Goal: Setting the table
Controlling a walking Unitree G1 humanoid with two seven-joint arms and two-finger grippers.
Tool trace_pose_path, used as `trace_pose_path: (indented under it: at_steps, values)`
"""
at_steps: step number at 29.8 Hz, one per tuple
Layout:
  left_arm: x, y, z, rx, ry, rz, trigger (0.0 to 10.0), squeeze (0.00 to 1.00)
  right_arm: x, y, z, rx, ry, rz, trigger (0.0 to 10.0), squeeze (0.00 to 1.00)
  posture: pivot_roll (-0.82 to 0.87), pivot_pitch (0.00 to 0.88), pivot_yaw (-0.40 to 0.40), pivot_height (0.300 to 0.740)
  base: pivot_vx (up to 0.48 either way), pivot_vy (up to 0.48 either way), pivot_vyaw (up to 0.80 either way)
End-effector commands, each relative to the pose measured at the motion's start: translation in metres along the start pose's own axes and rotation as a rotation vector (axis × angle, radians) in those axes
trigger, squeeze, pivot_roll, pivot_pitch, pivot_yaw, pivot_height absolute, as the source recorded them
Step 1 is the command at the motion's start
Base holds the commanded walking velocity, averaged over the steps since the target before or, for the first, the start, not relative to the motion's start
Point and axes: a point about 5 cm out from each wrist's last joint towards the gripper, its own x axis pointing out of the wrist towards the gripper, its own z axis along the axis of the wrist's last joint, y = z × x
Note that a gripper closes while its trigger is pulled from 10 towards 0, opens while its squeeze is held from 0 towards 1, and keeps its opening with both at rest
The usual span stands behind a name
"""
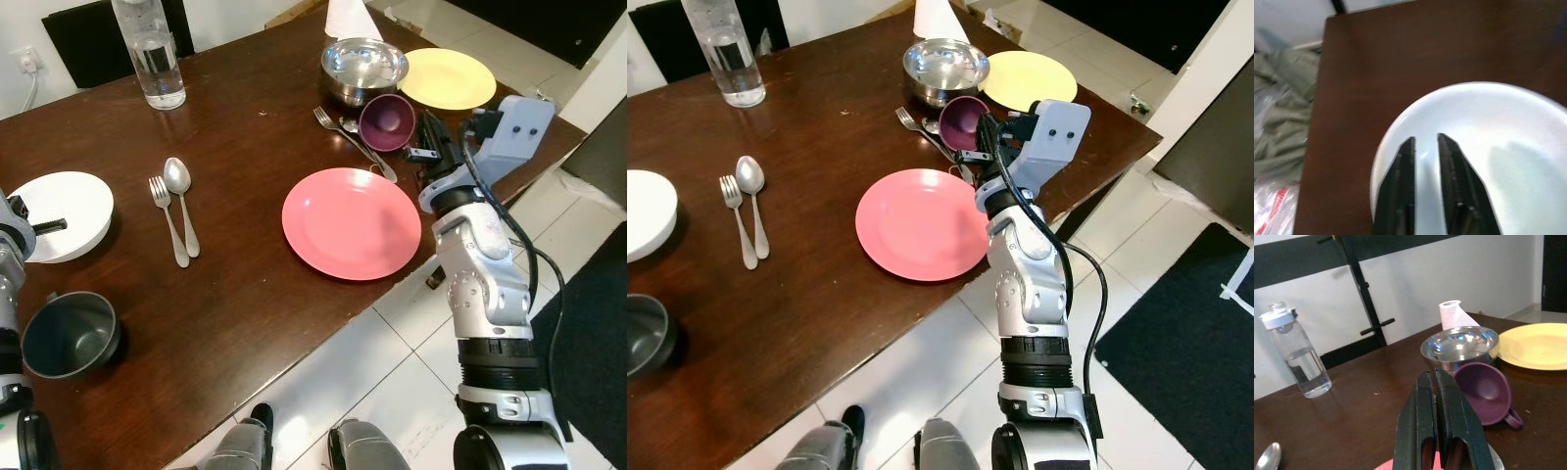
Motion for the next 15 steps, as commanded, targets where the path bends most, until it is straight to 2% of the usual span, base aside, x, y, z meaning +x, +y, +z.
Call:
trace_pose_path:
  at_steps: [1,4,6,7,8,11,13,14,15]
  values:
    - [0.001,0.009,-0.010,-0.007,0.044,0.059,10.0,1.00,-0.001,0.002,-0.005,0.014,0.021,0.010,10.0,0.00,-0.03,0.110,-0.009,0.740,0.000,0.000,0.00]
    - [0.001,0.015,-0.013,-0.025,0.061,0.115,10.0,1.00,-0.003,0.002,-0.006,0.014,0.028,0.013,10.0,0.00,-0.03,0.110,-0.012,0.740,0.000,0.000,0.00]
    - [0.001,0.015,-0.013,-0.025,0.061,0.115,10.0,1.00,-0.003,0.002,-0.006,0.014,0.028,0.013,10.0,0.00,-0.03,0.110,-0.012,0.740,0.000,0.000,0.00]
    - [0.000,0.022,-0.015,-0.041,0.073,0.153,10.0,1.00,-0.004,0.002,-0.007,0.013,0.032,0.012,10.0,0.00,-0.03,0.108,-0.015,0.740,0.000,0.000,0.00]
    - [0.000,0.029,-0.016,-0.058,0.085,0.183,10.0,0.00,-0.005,0.001,-0.008,0.013,0.035,0.012,10.0,0.00,-0.03,0.108,-0.020,0.740,0.000,0.000,0.00]
    - [-0.001,0.033,-0.018,-0.083,0.099,0.189,10.0,0.00,-0.005,0.001,-0.009,0.013,0.039,0.013,10.0,0.00,-0.03,0.107,-0.023,0.740,0.000,0.000,0.00]
    - [-0.003,0.027,-0.029,-0.193,0.168,0.095,10.0,0.00,-0.003,0.001,-0.008,0.011,0.040,0.024,10.0,0.00,-0.03,0.119,-0.032,0.740,0.000,0.000,0.00]
    - [-0.004,0.024,-0.033,-0.229,0.190,0.072,10.0,0.00,-0.002,0.001,-0.007,0.010,0.040,0.029,10.0,0.00,-0.03,0.120,-0.032,0.740,0.000,0.000,0.00]
    - [-0.004,0.024,-0.033,-0.229,0.190,0.072,10.0,0.00,-0.002,0.001,-0.007,0.010,0.040,0.029,10.0,0.00,-0.03,0.120,-0.032,0.740,0.000,0.000,0.00]
